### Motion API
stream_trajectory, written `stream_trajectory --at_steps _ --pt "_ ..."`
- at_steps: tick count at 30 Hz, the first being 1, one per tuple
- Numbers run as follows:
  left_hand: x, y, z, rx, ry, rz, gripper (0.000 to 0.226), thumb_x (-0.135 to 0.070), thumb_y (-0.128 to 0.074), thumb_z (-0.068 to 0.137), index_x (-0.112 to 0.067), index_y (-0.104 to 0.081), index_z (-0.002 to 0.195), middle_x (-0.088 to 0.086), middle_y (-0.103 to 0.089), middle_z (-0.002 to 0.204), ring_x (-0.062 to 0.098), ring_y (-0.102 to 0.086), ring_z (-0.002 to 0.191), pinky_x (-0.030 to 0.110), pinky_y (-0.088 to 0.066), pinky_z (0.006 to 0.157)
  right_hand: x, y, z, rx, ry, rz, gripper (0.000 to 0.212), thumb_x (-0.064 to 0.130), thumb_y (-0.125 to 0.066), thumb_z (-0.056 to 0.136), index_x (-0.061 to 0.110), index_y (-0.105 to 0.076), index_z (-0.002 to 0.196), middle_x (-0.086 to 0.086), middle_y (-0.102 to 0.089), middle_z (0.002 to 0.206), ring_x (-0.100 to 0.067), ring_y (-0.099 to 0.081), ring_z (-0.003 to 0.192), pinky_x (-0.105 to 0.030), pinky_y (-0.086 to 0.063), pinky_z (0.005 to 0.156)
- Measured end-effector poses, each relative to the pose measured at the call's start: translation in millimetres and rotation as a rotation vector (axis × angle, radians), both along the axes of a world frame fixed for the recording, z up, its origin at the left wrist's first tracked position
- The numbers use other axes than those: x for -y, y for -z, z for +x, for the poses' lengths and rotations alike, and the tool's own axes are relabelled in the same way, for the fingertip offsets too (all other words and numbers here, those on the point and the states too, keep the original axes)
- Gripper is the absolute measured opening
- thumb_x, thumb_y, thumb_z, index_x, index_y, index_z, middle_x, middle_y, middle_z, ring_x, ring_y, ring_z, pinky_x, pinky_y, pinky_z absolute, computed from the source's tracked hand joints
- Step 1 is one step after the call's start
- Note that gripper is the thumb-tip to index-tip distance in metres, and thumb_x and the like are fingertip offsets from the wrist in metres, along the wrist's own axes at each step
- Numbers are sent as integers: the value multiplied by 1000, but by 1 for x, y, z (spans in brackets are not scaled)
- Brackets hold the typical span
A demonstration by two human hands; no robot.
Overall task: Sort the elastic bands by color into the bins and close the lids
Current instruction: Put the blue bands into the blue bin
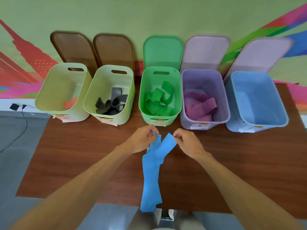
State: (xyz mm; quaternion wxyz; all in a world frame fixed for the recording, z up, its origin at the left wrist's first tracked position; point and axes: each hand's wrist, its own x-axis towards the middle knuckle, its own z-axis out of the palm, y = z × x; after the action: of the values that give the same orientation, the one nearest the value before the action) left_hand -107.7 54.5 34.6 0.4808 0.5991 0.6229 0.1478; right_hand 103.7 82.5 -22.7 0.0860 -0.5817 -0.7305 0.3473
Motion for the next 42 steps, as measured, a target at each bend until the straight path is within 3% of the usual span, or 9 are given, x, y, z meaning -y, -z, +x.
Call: stream_trajectory --at_steps 5,11,16,19,21,25,29,36,42 --pt "-17 -17 49 147 20 16 11 -5 -60 90 -14 -56 86 0 -44 57 17 -46 52 24 -45 48 -4 -18 62 98 -54 -39 16 15 -61 87 14 -70 100 1 -72 98 -18 -64 94 -35 -50 83" --pt "-37 -47 115 163 223 49 11 -7 -66 86 -11 -60 94 1 -50 58 0 -47 44 21 -45 48 -4 -65 131 67 41 -150 11 16 -58 82 25 -61 76 14 -60 70 -5 -55 68 -28 -46 70" --pt "-53 -79 164 19 397 143 22 -14 -71 83 -4 -64 101 -2 -57 67 -2 -51 44 18 -46 52 -9 -102 176 -7 63 -146 8 14 -57 84 20 -62 82 9 -61 73 -9 -55 70 -23 -46 69" --pt "-69 -100 194 -79 449 172 25 -17 -74 81 -5 -67 102 1 -60 78 3 -52 57 16 -44 59 -15 -128 200 -79 96 -108 7 16 -58 86 20 -63 83 7 -62 74 -7 -57 68 -23 -47 66" --pt "-82 -116 213 -118 469 223 19 -20 -73 81 -8 -69 95 -6 -61 71 -1 -53 54 11 -41 58 -20 -145 215 -117 134 -69 8 16 -57 87 19 -62 82 6 -63 73 -6 -57 65 -25 -49 65" --pt "-111 -150 245 -107 402 346 10 -18 -69 83 -9 -66 87 -10 -59 62 -7 -51 46 12 -39 54 -35 -183 238 -164 184 89 13 11 -58 84 17 -58 73 6 -57 63 -1 -49 51 -26 -43 60" --pt "-141 -183 272 -95 304 442 7 -14 -70 81 -14 -63 84 -2 -58 61 -1 -47 44 16 -39 51 -56 -217 255 -222 311 288 9 9 -60 82 14 -57 74 1 -57 65 -7 -47 57 -28 -42 62" --pt "-175 -221 304 -44 108 732 6 -11 -66 79 -14 -67 83 -10 -52 58 2 -45 51 9 -34 51 -98 -256 259 -330 596 617 11 14 -61 82 13 -55 74 4 -49 55 -9 -45 52 -14 -33 53" --pt "-183 -207 312 -40 108 665 4 -12 -66 81 -12 -67 85 -3 -56 62 0 -49 47 11 -34 49 -112 -246 261 -289 618 627 7 17 -61 85 11 -61 81 -4 -60 64 -18 -55 60 -16 -38 57"
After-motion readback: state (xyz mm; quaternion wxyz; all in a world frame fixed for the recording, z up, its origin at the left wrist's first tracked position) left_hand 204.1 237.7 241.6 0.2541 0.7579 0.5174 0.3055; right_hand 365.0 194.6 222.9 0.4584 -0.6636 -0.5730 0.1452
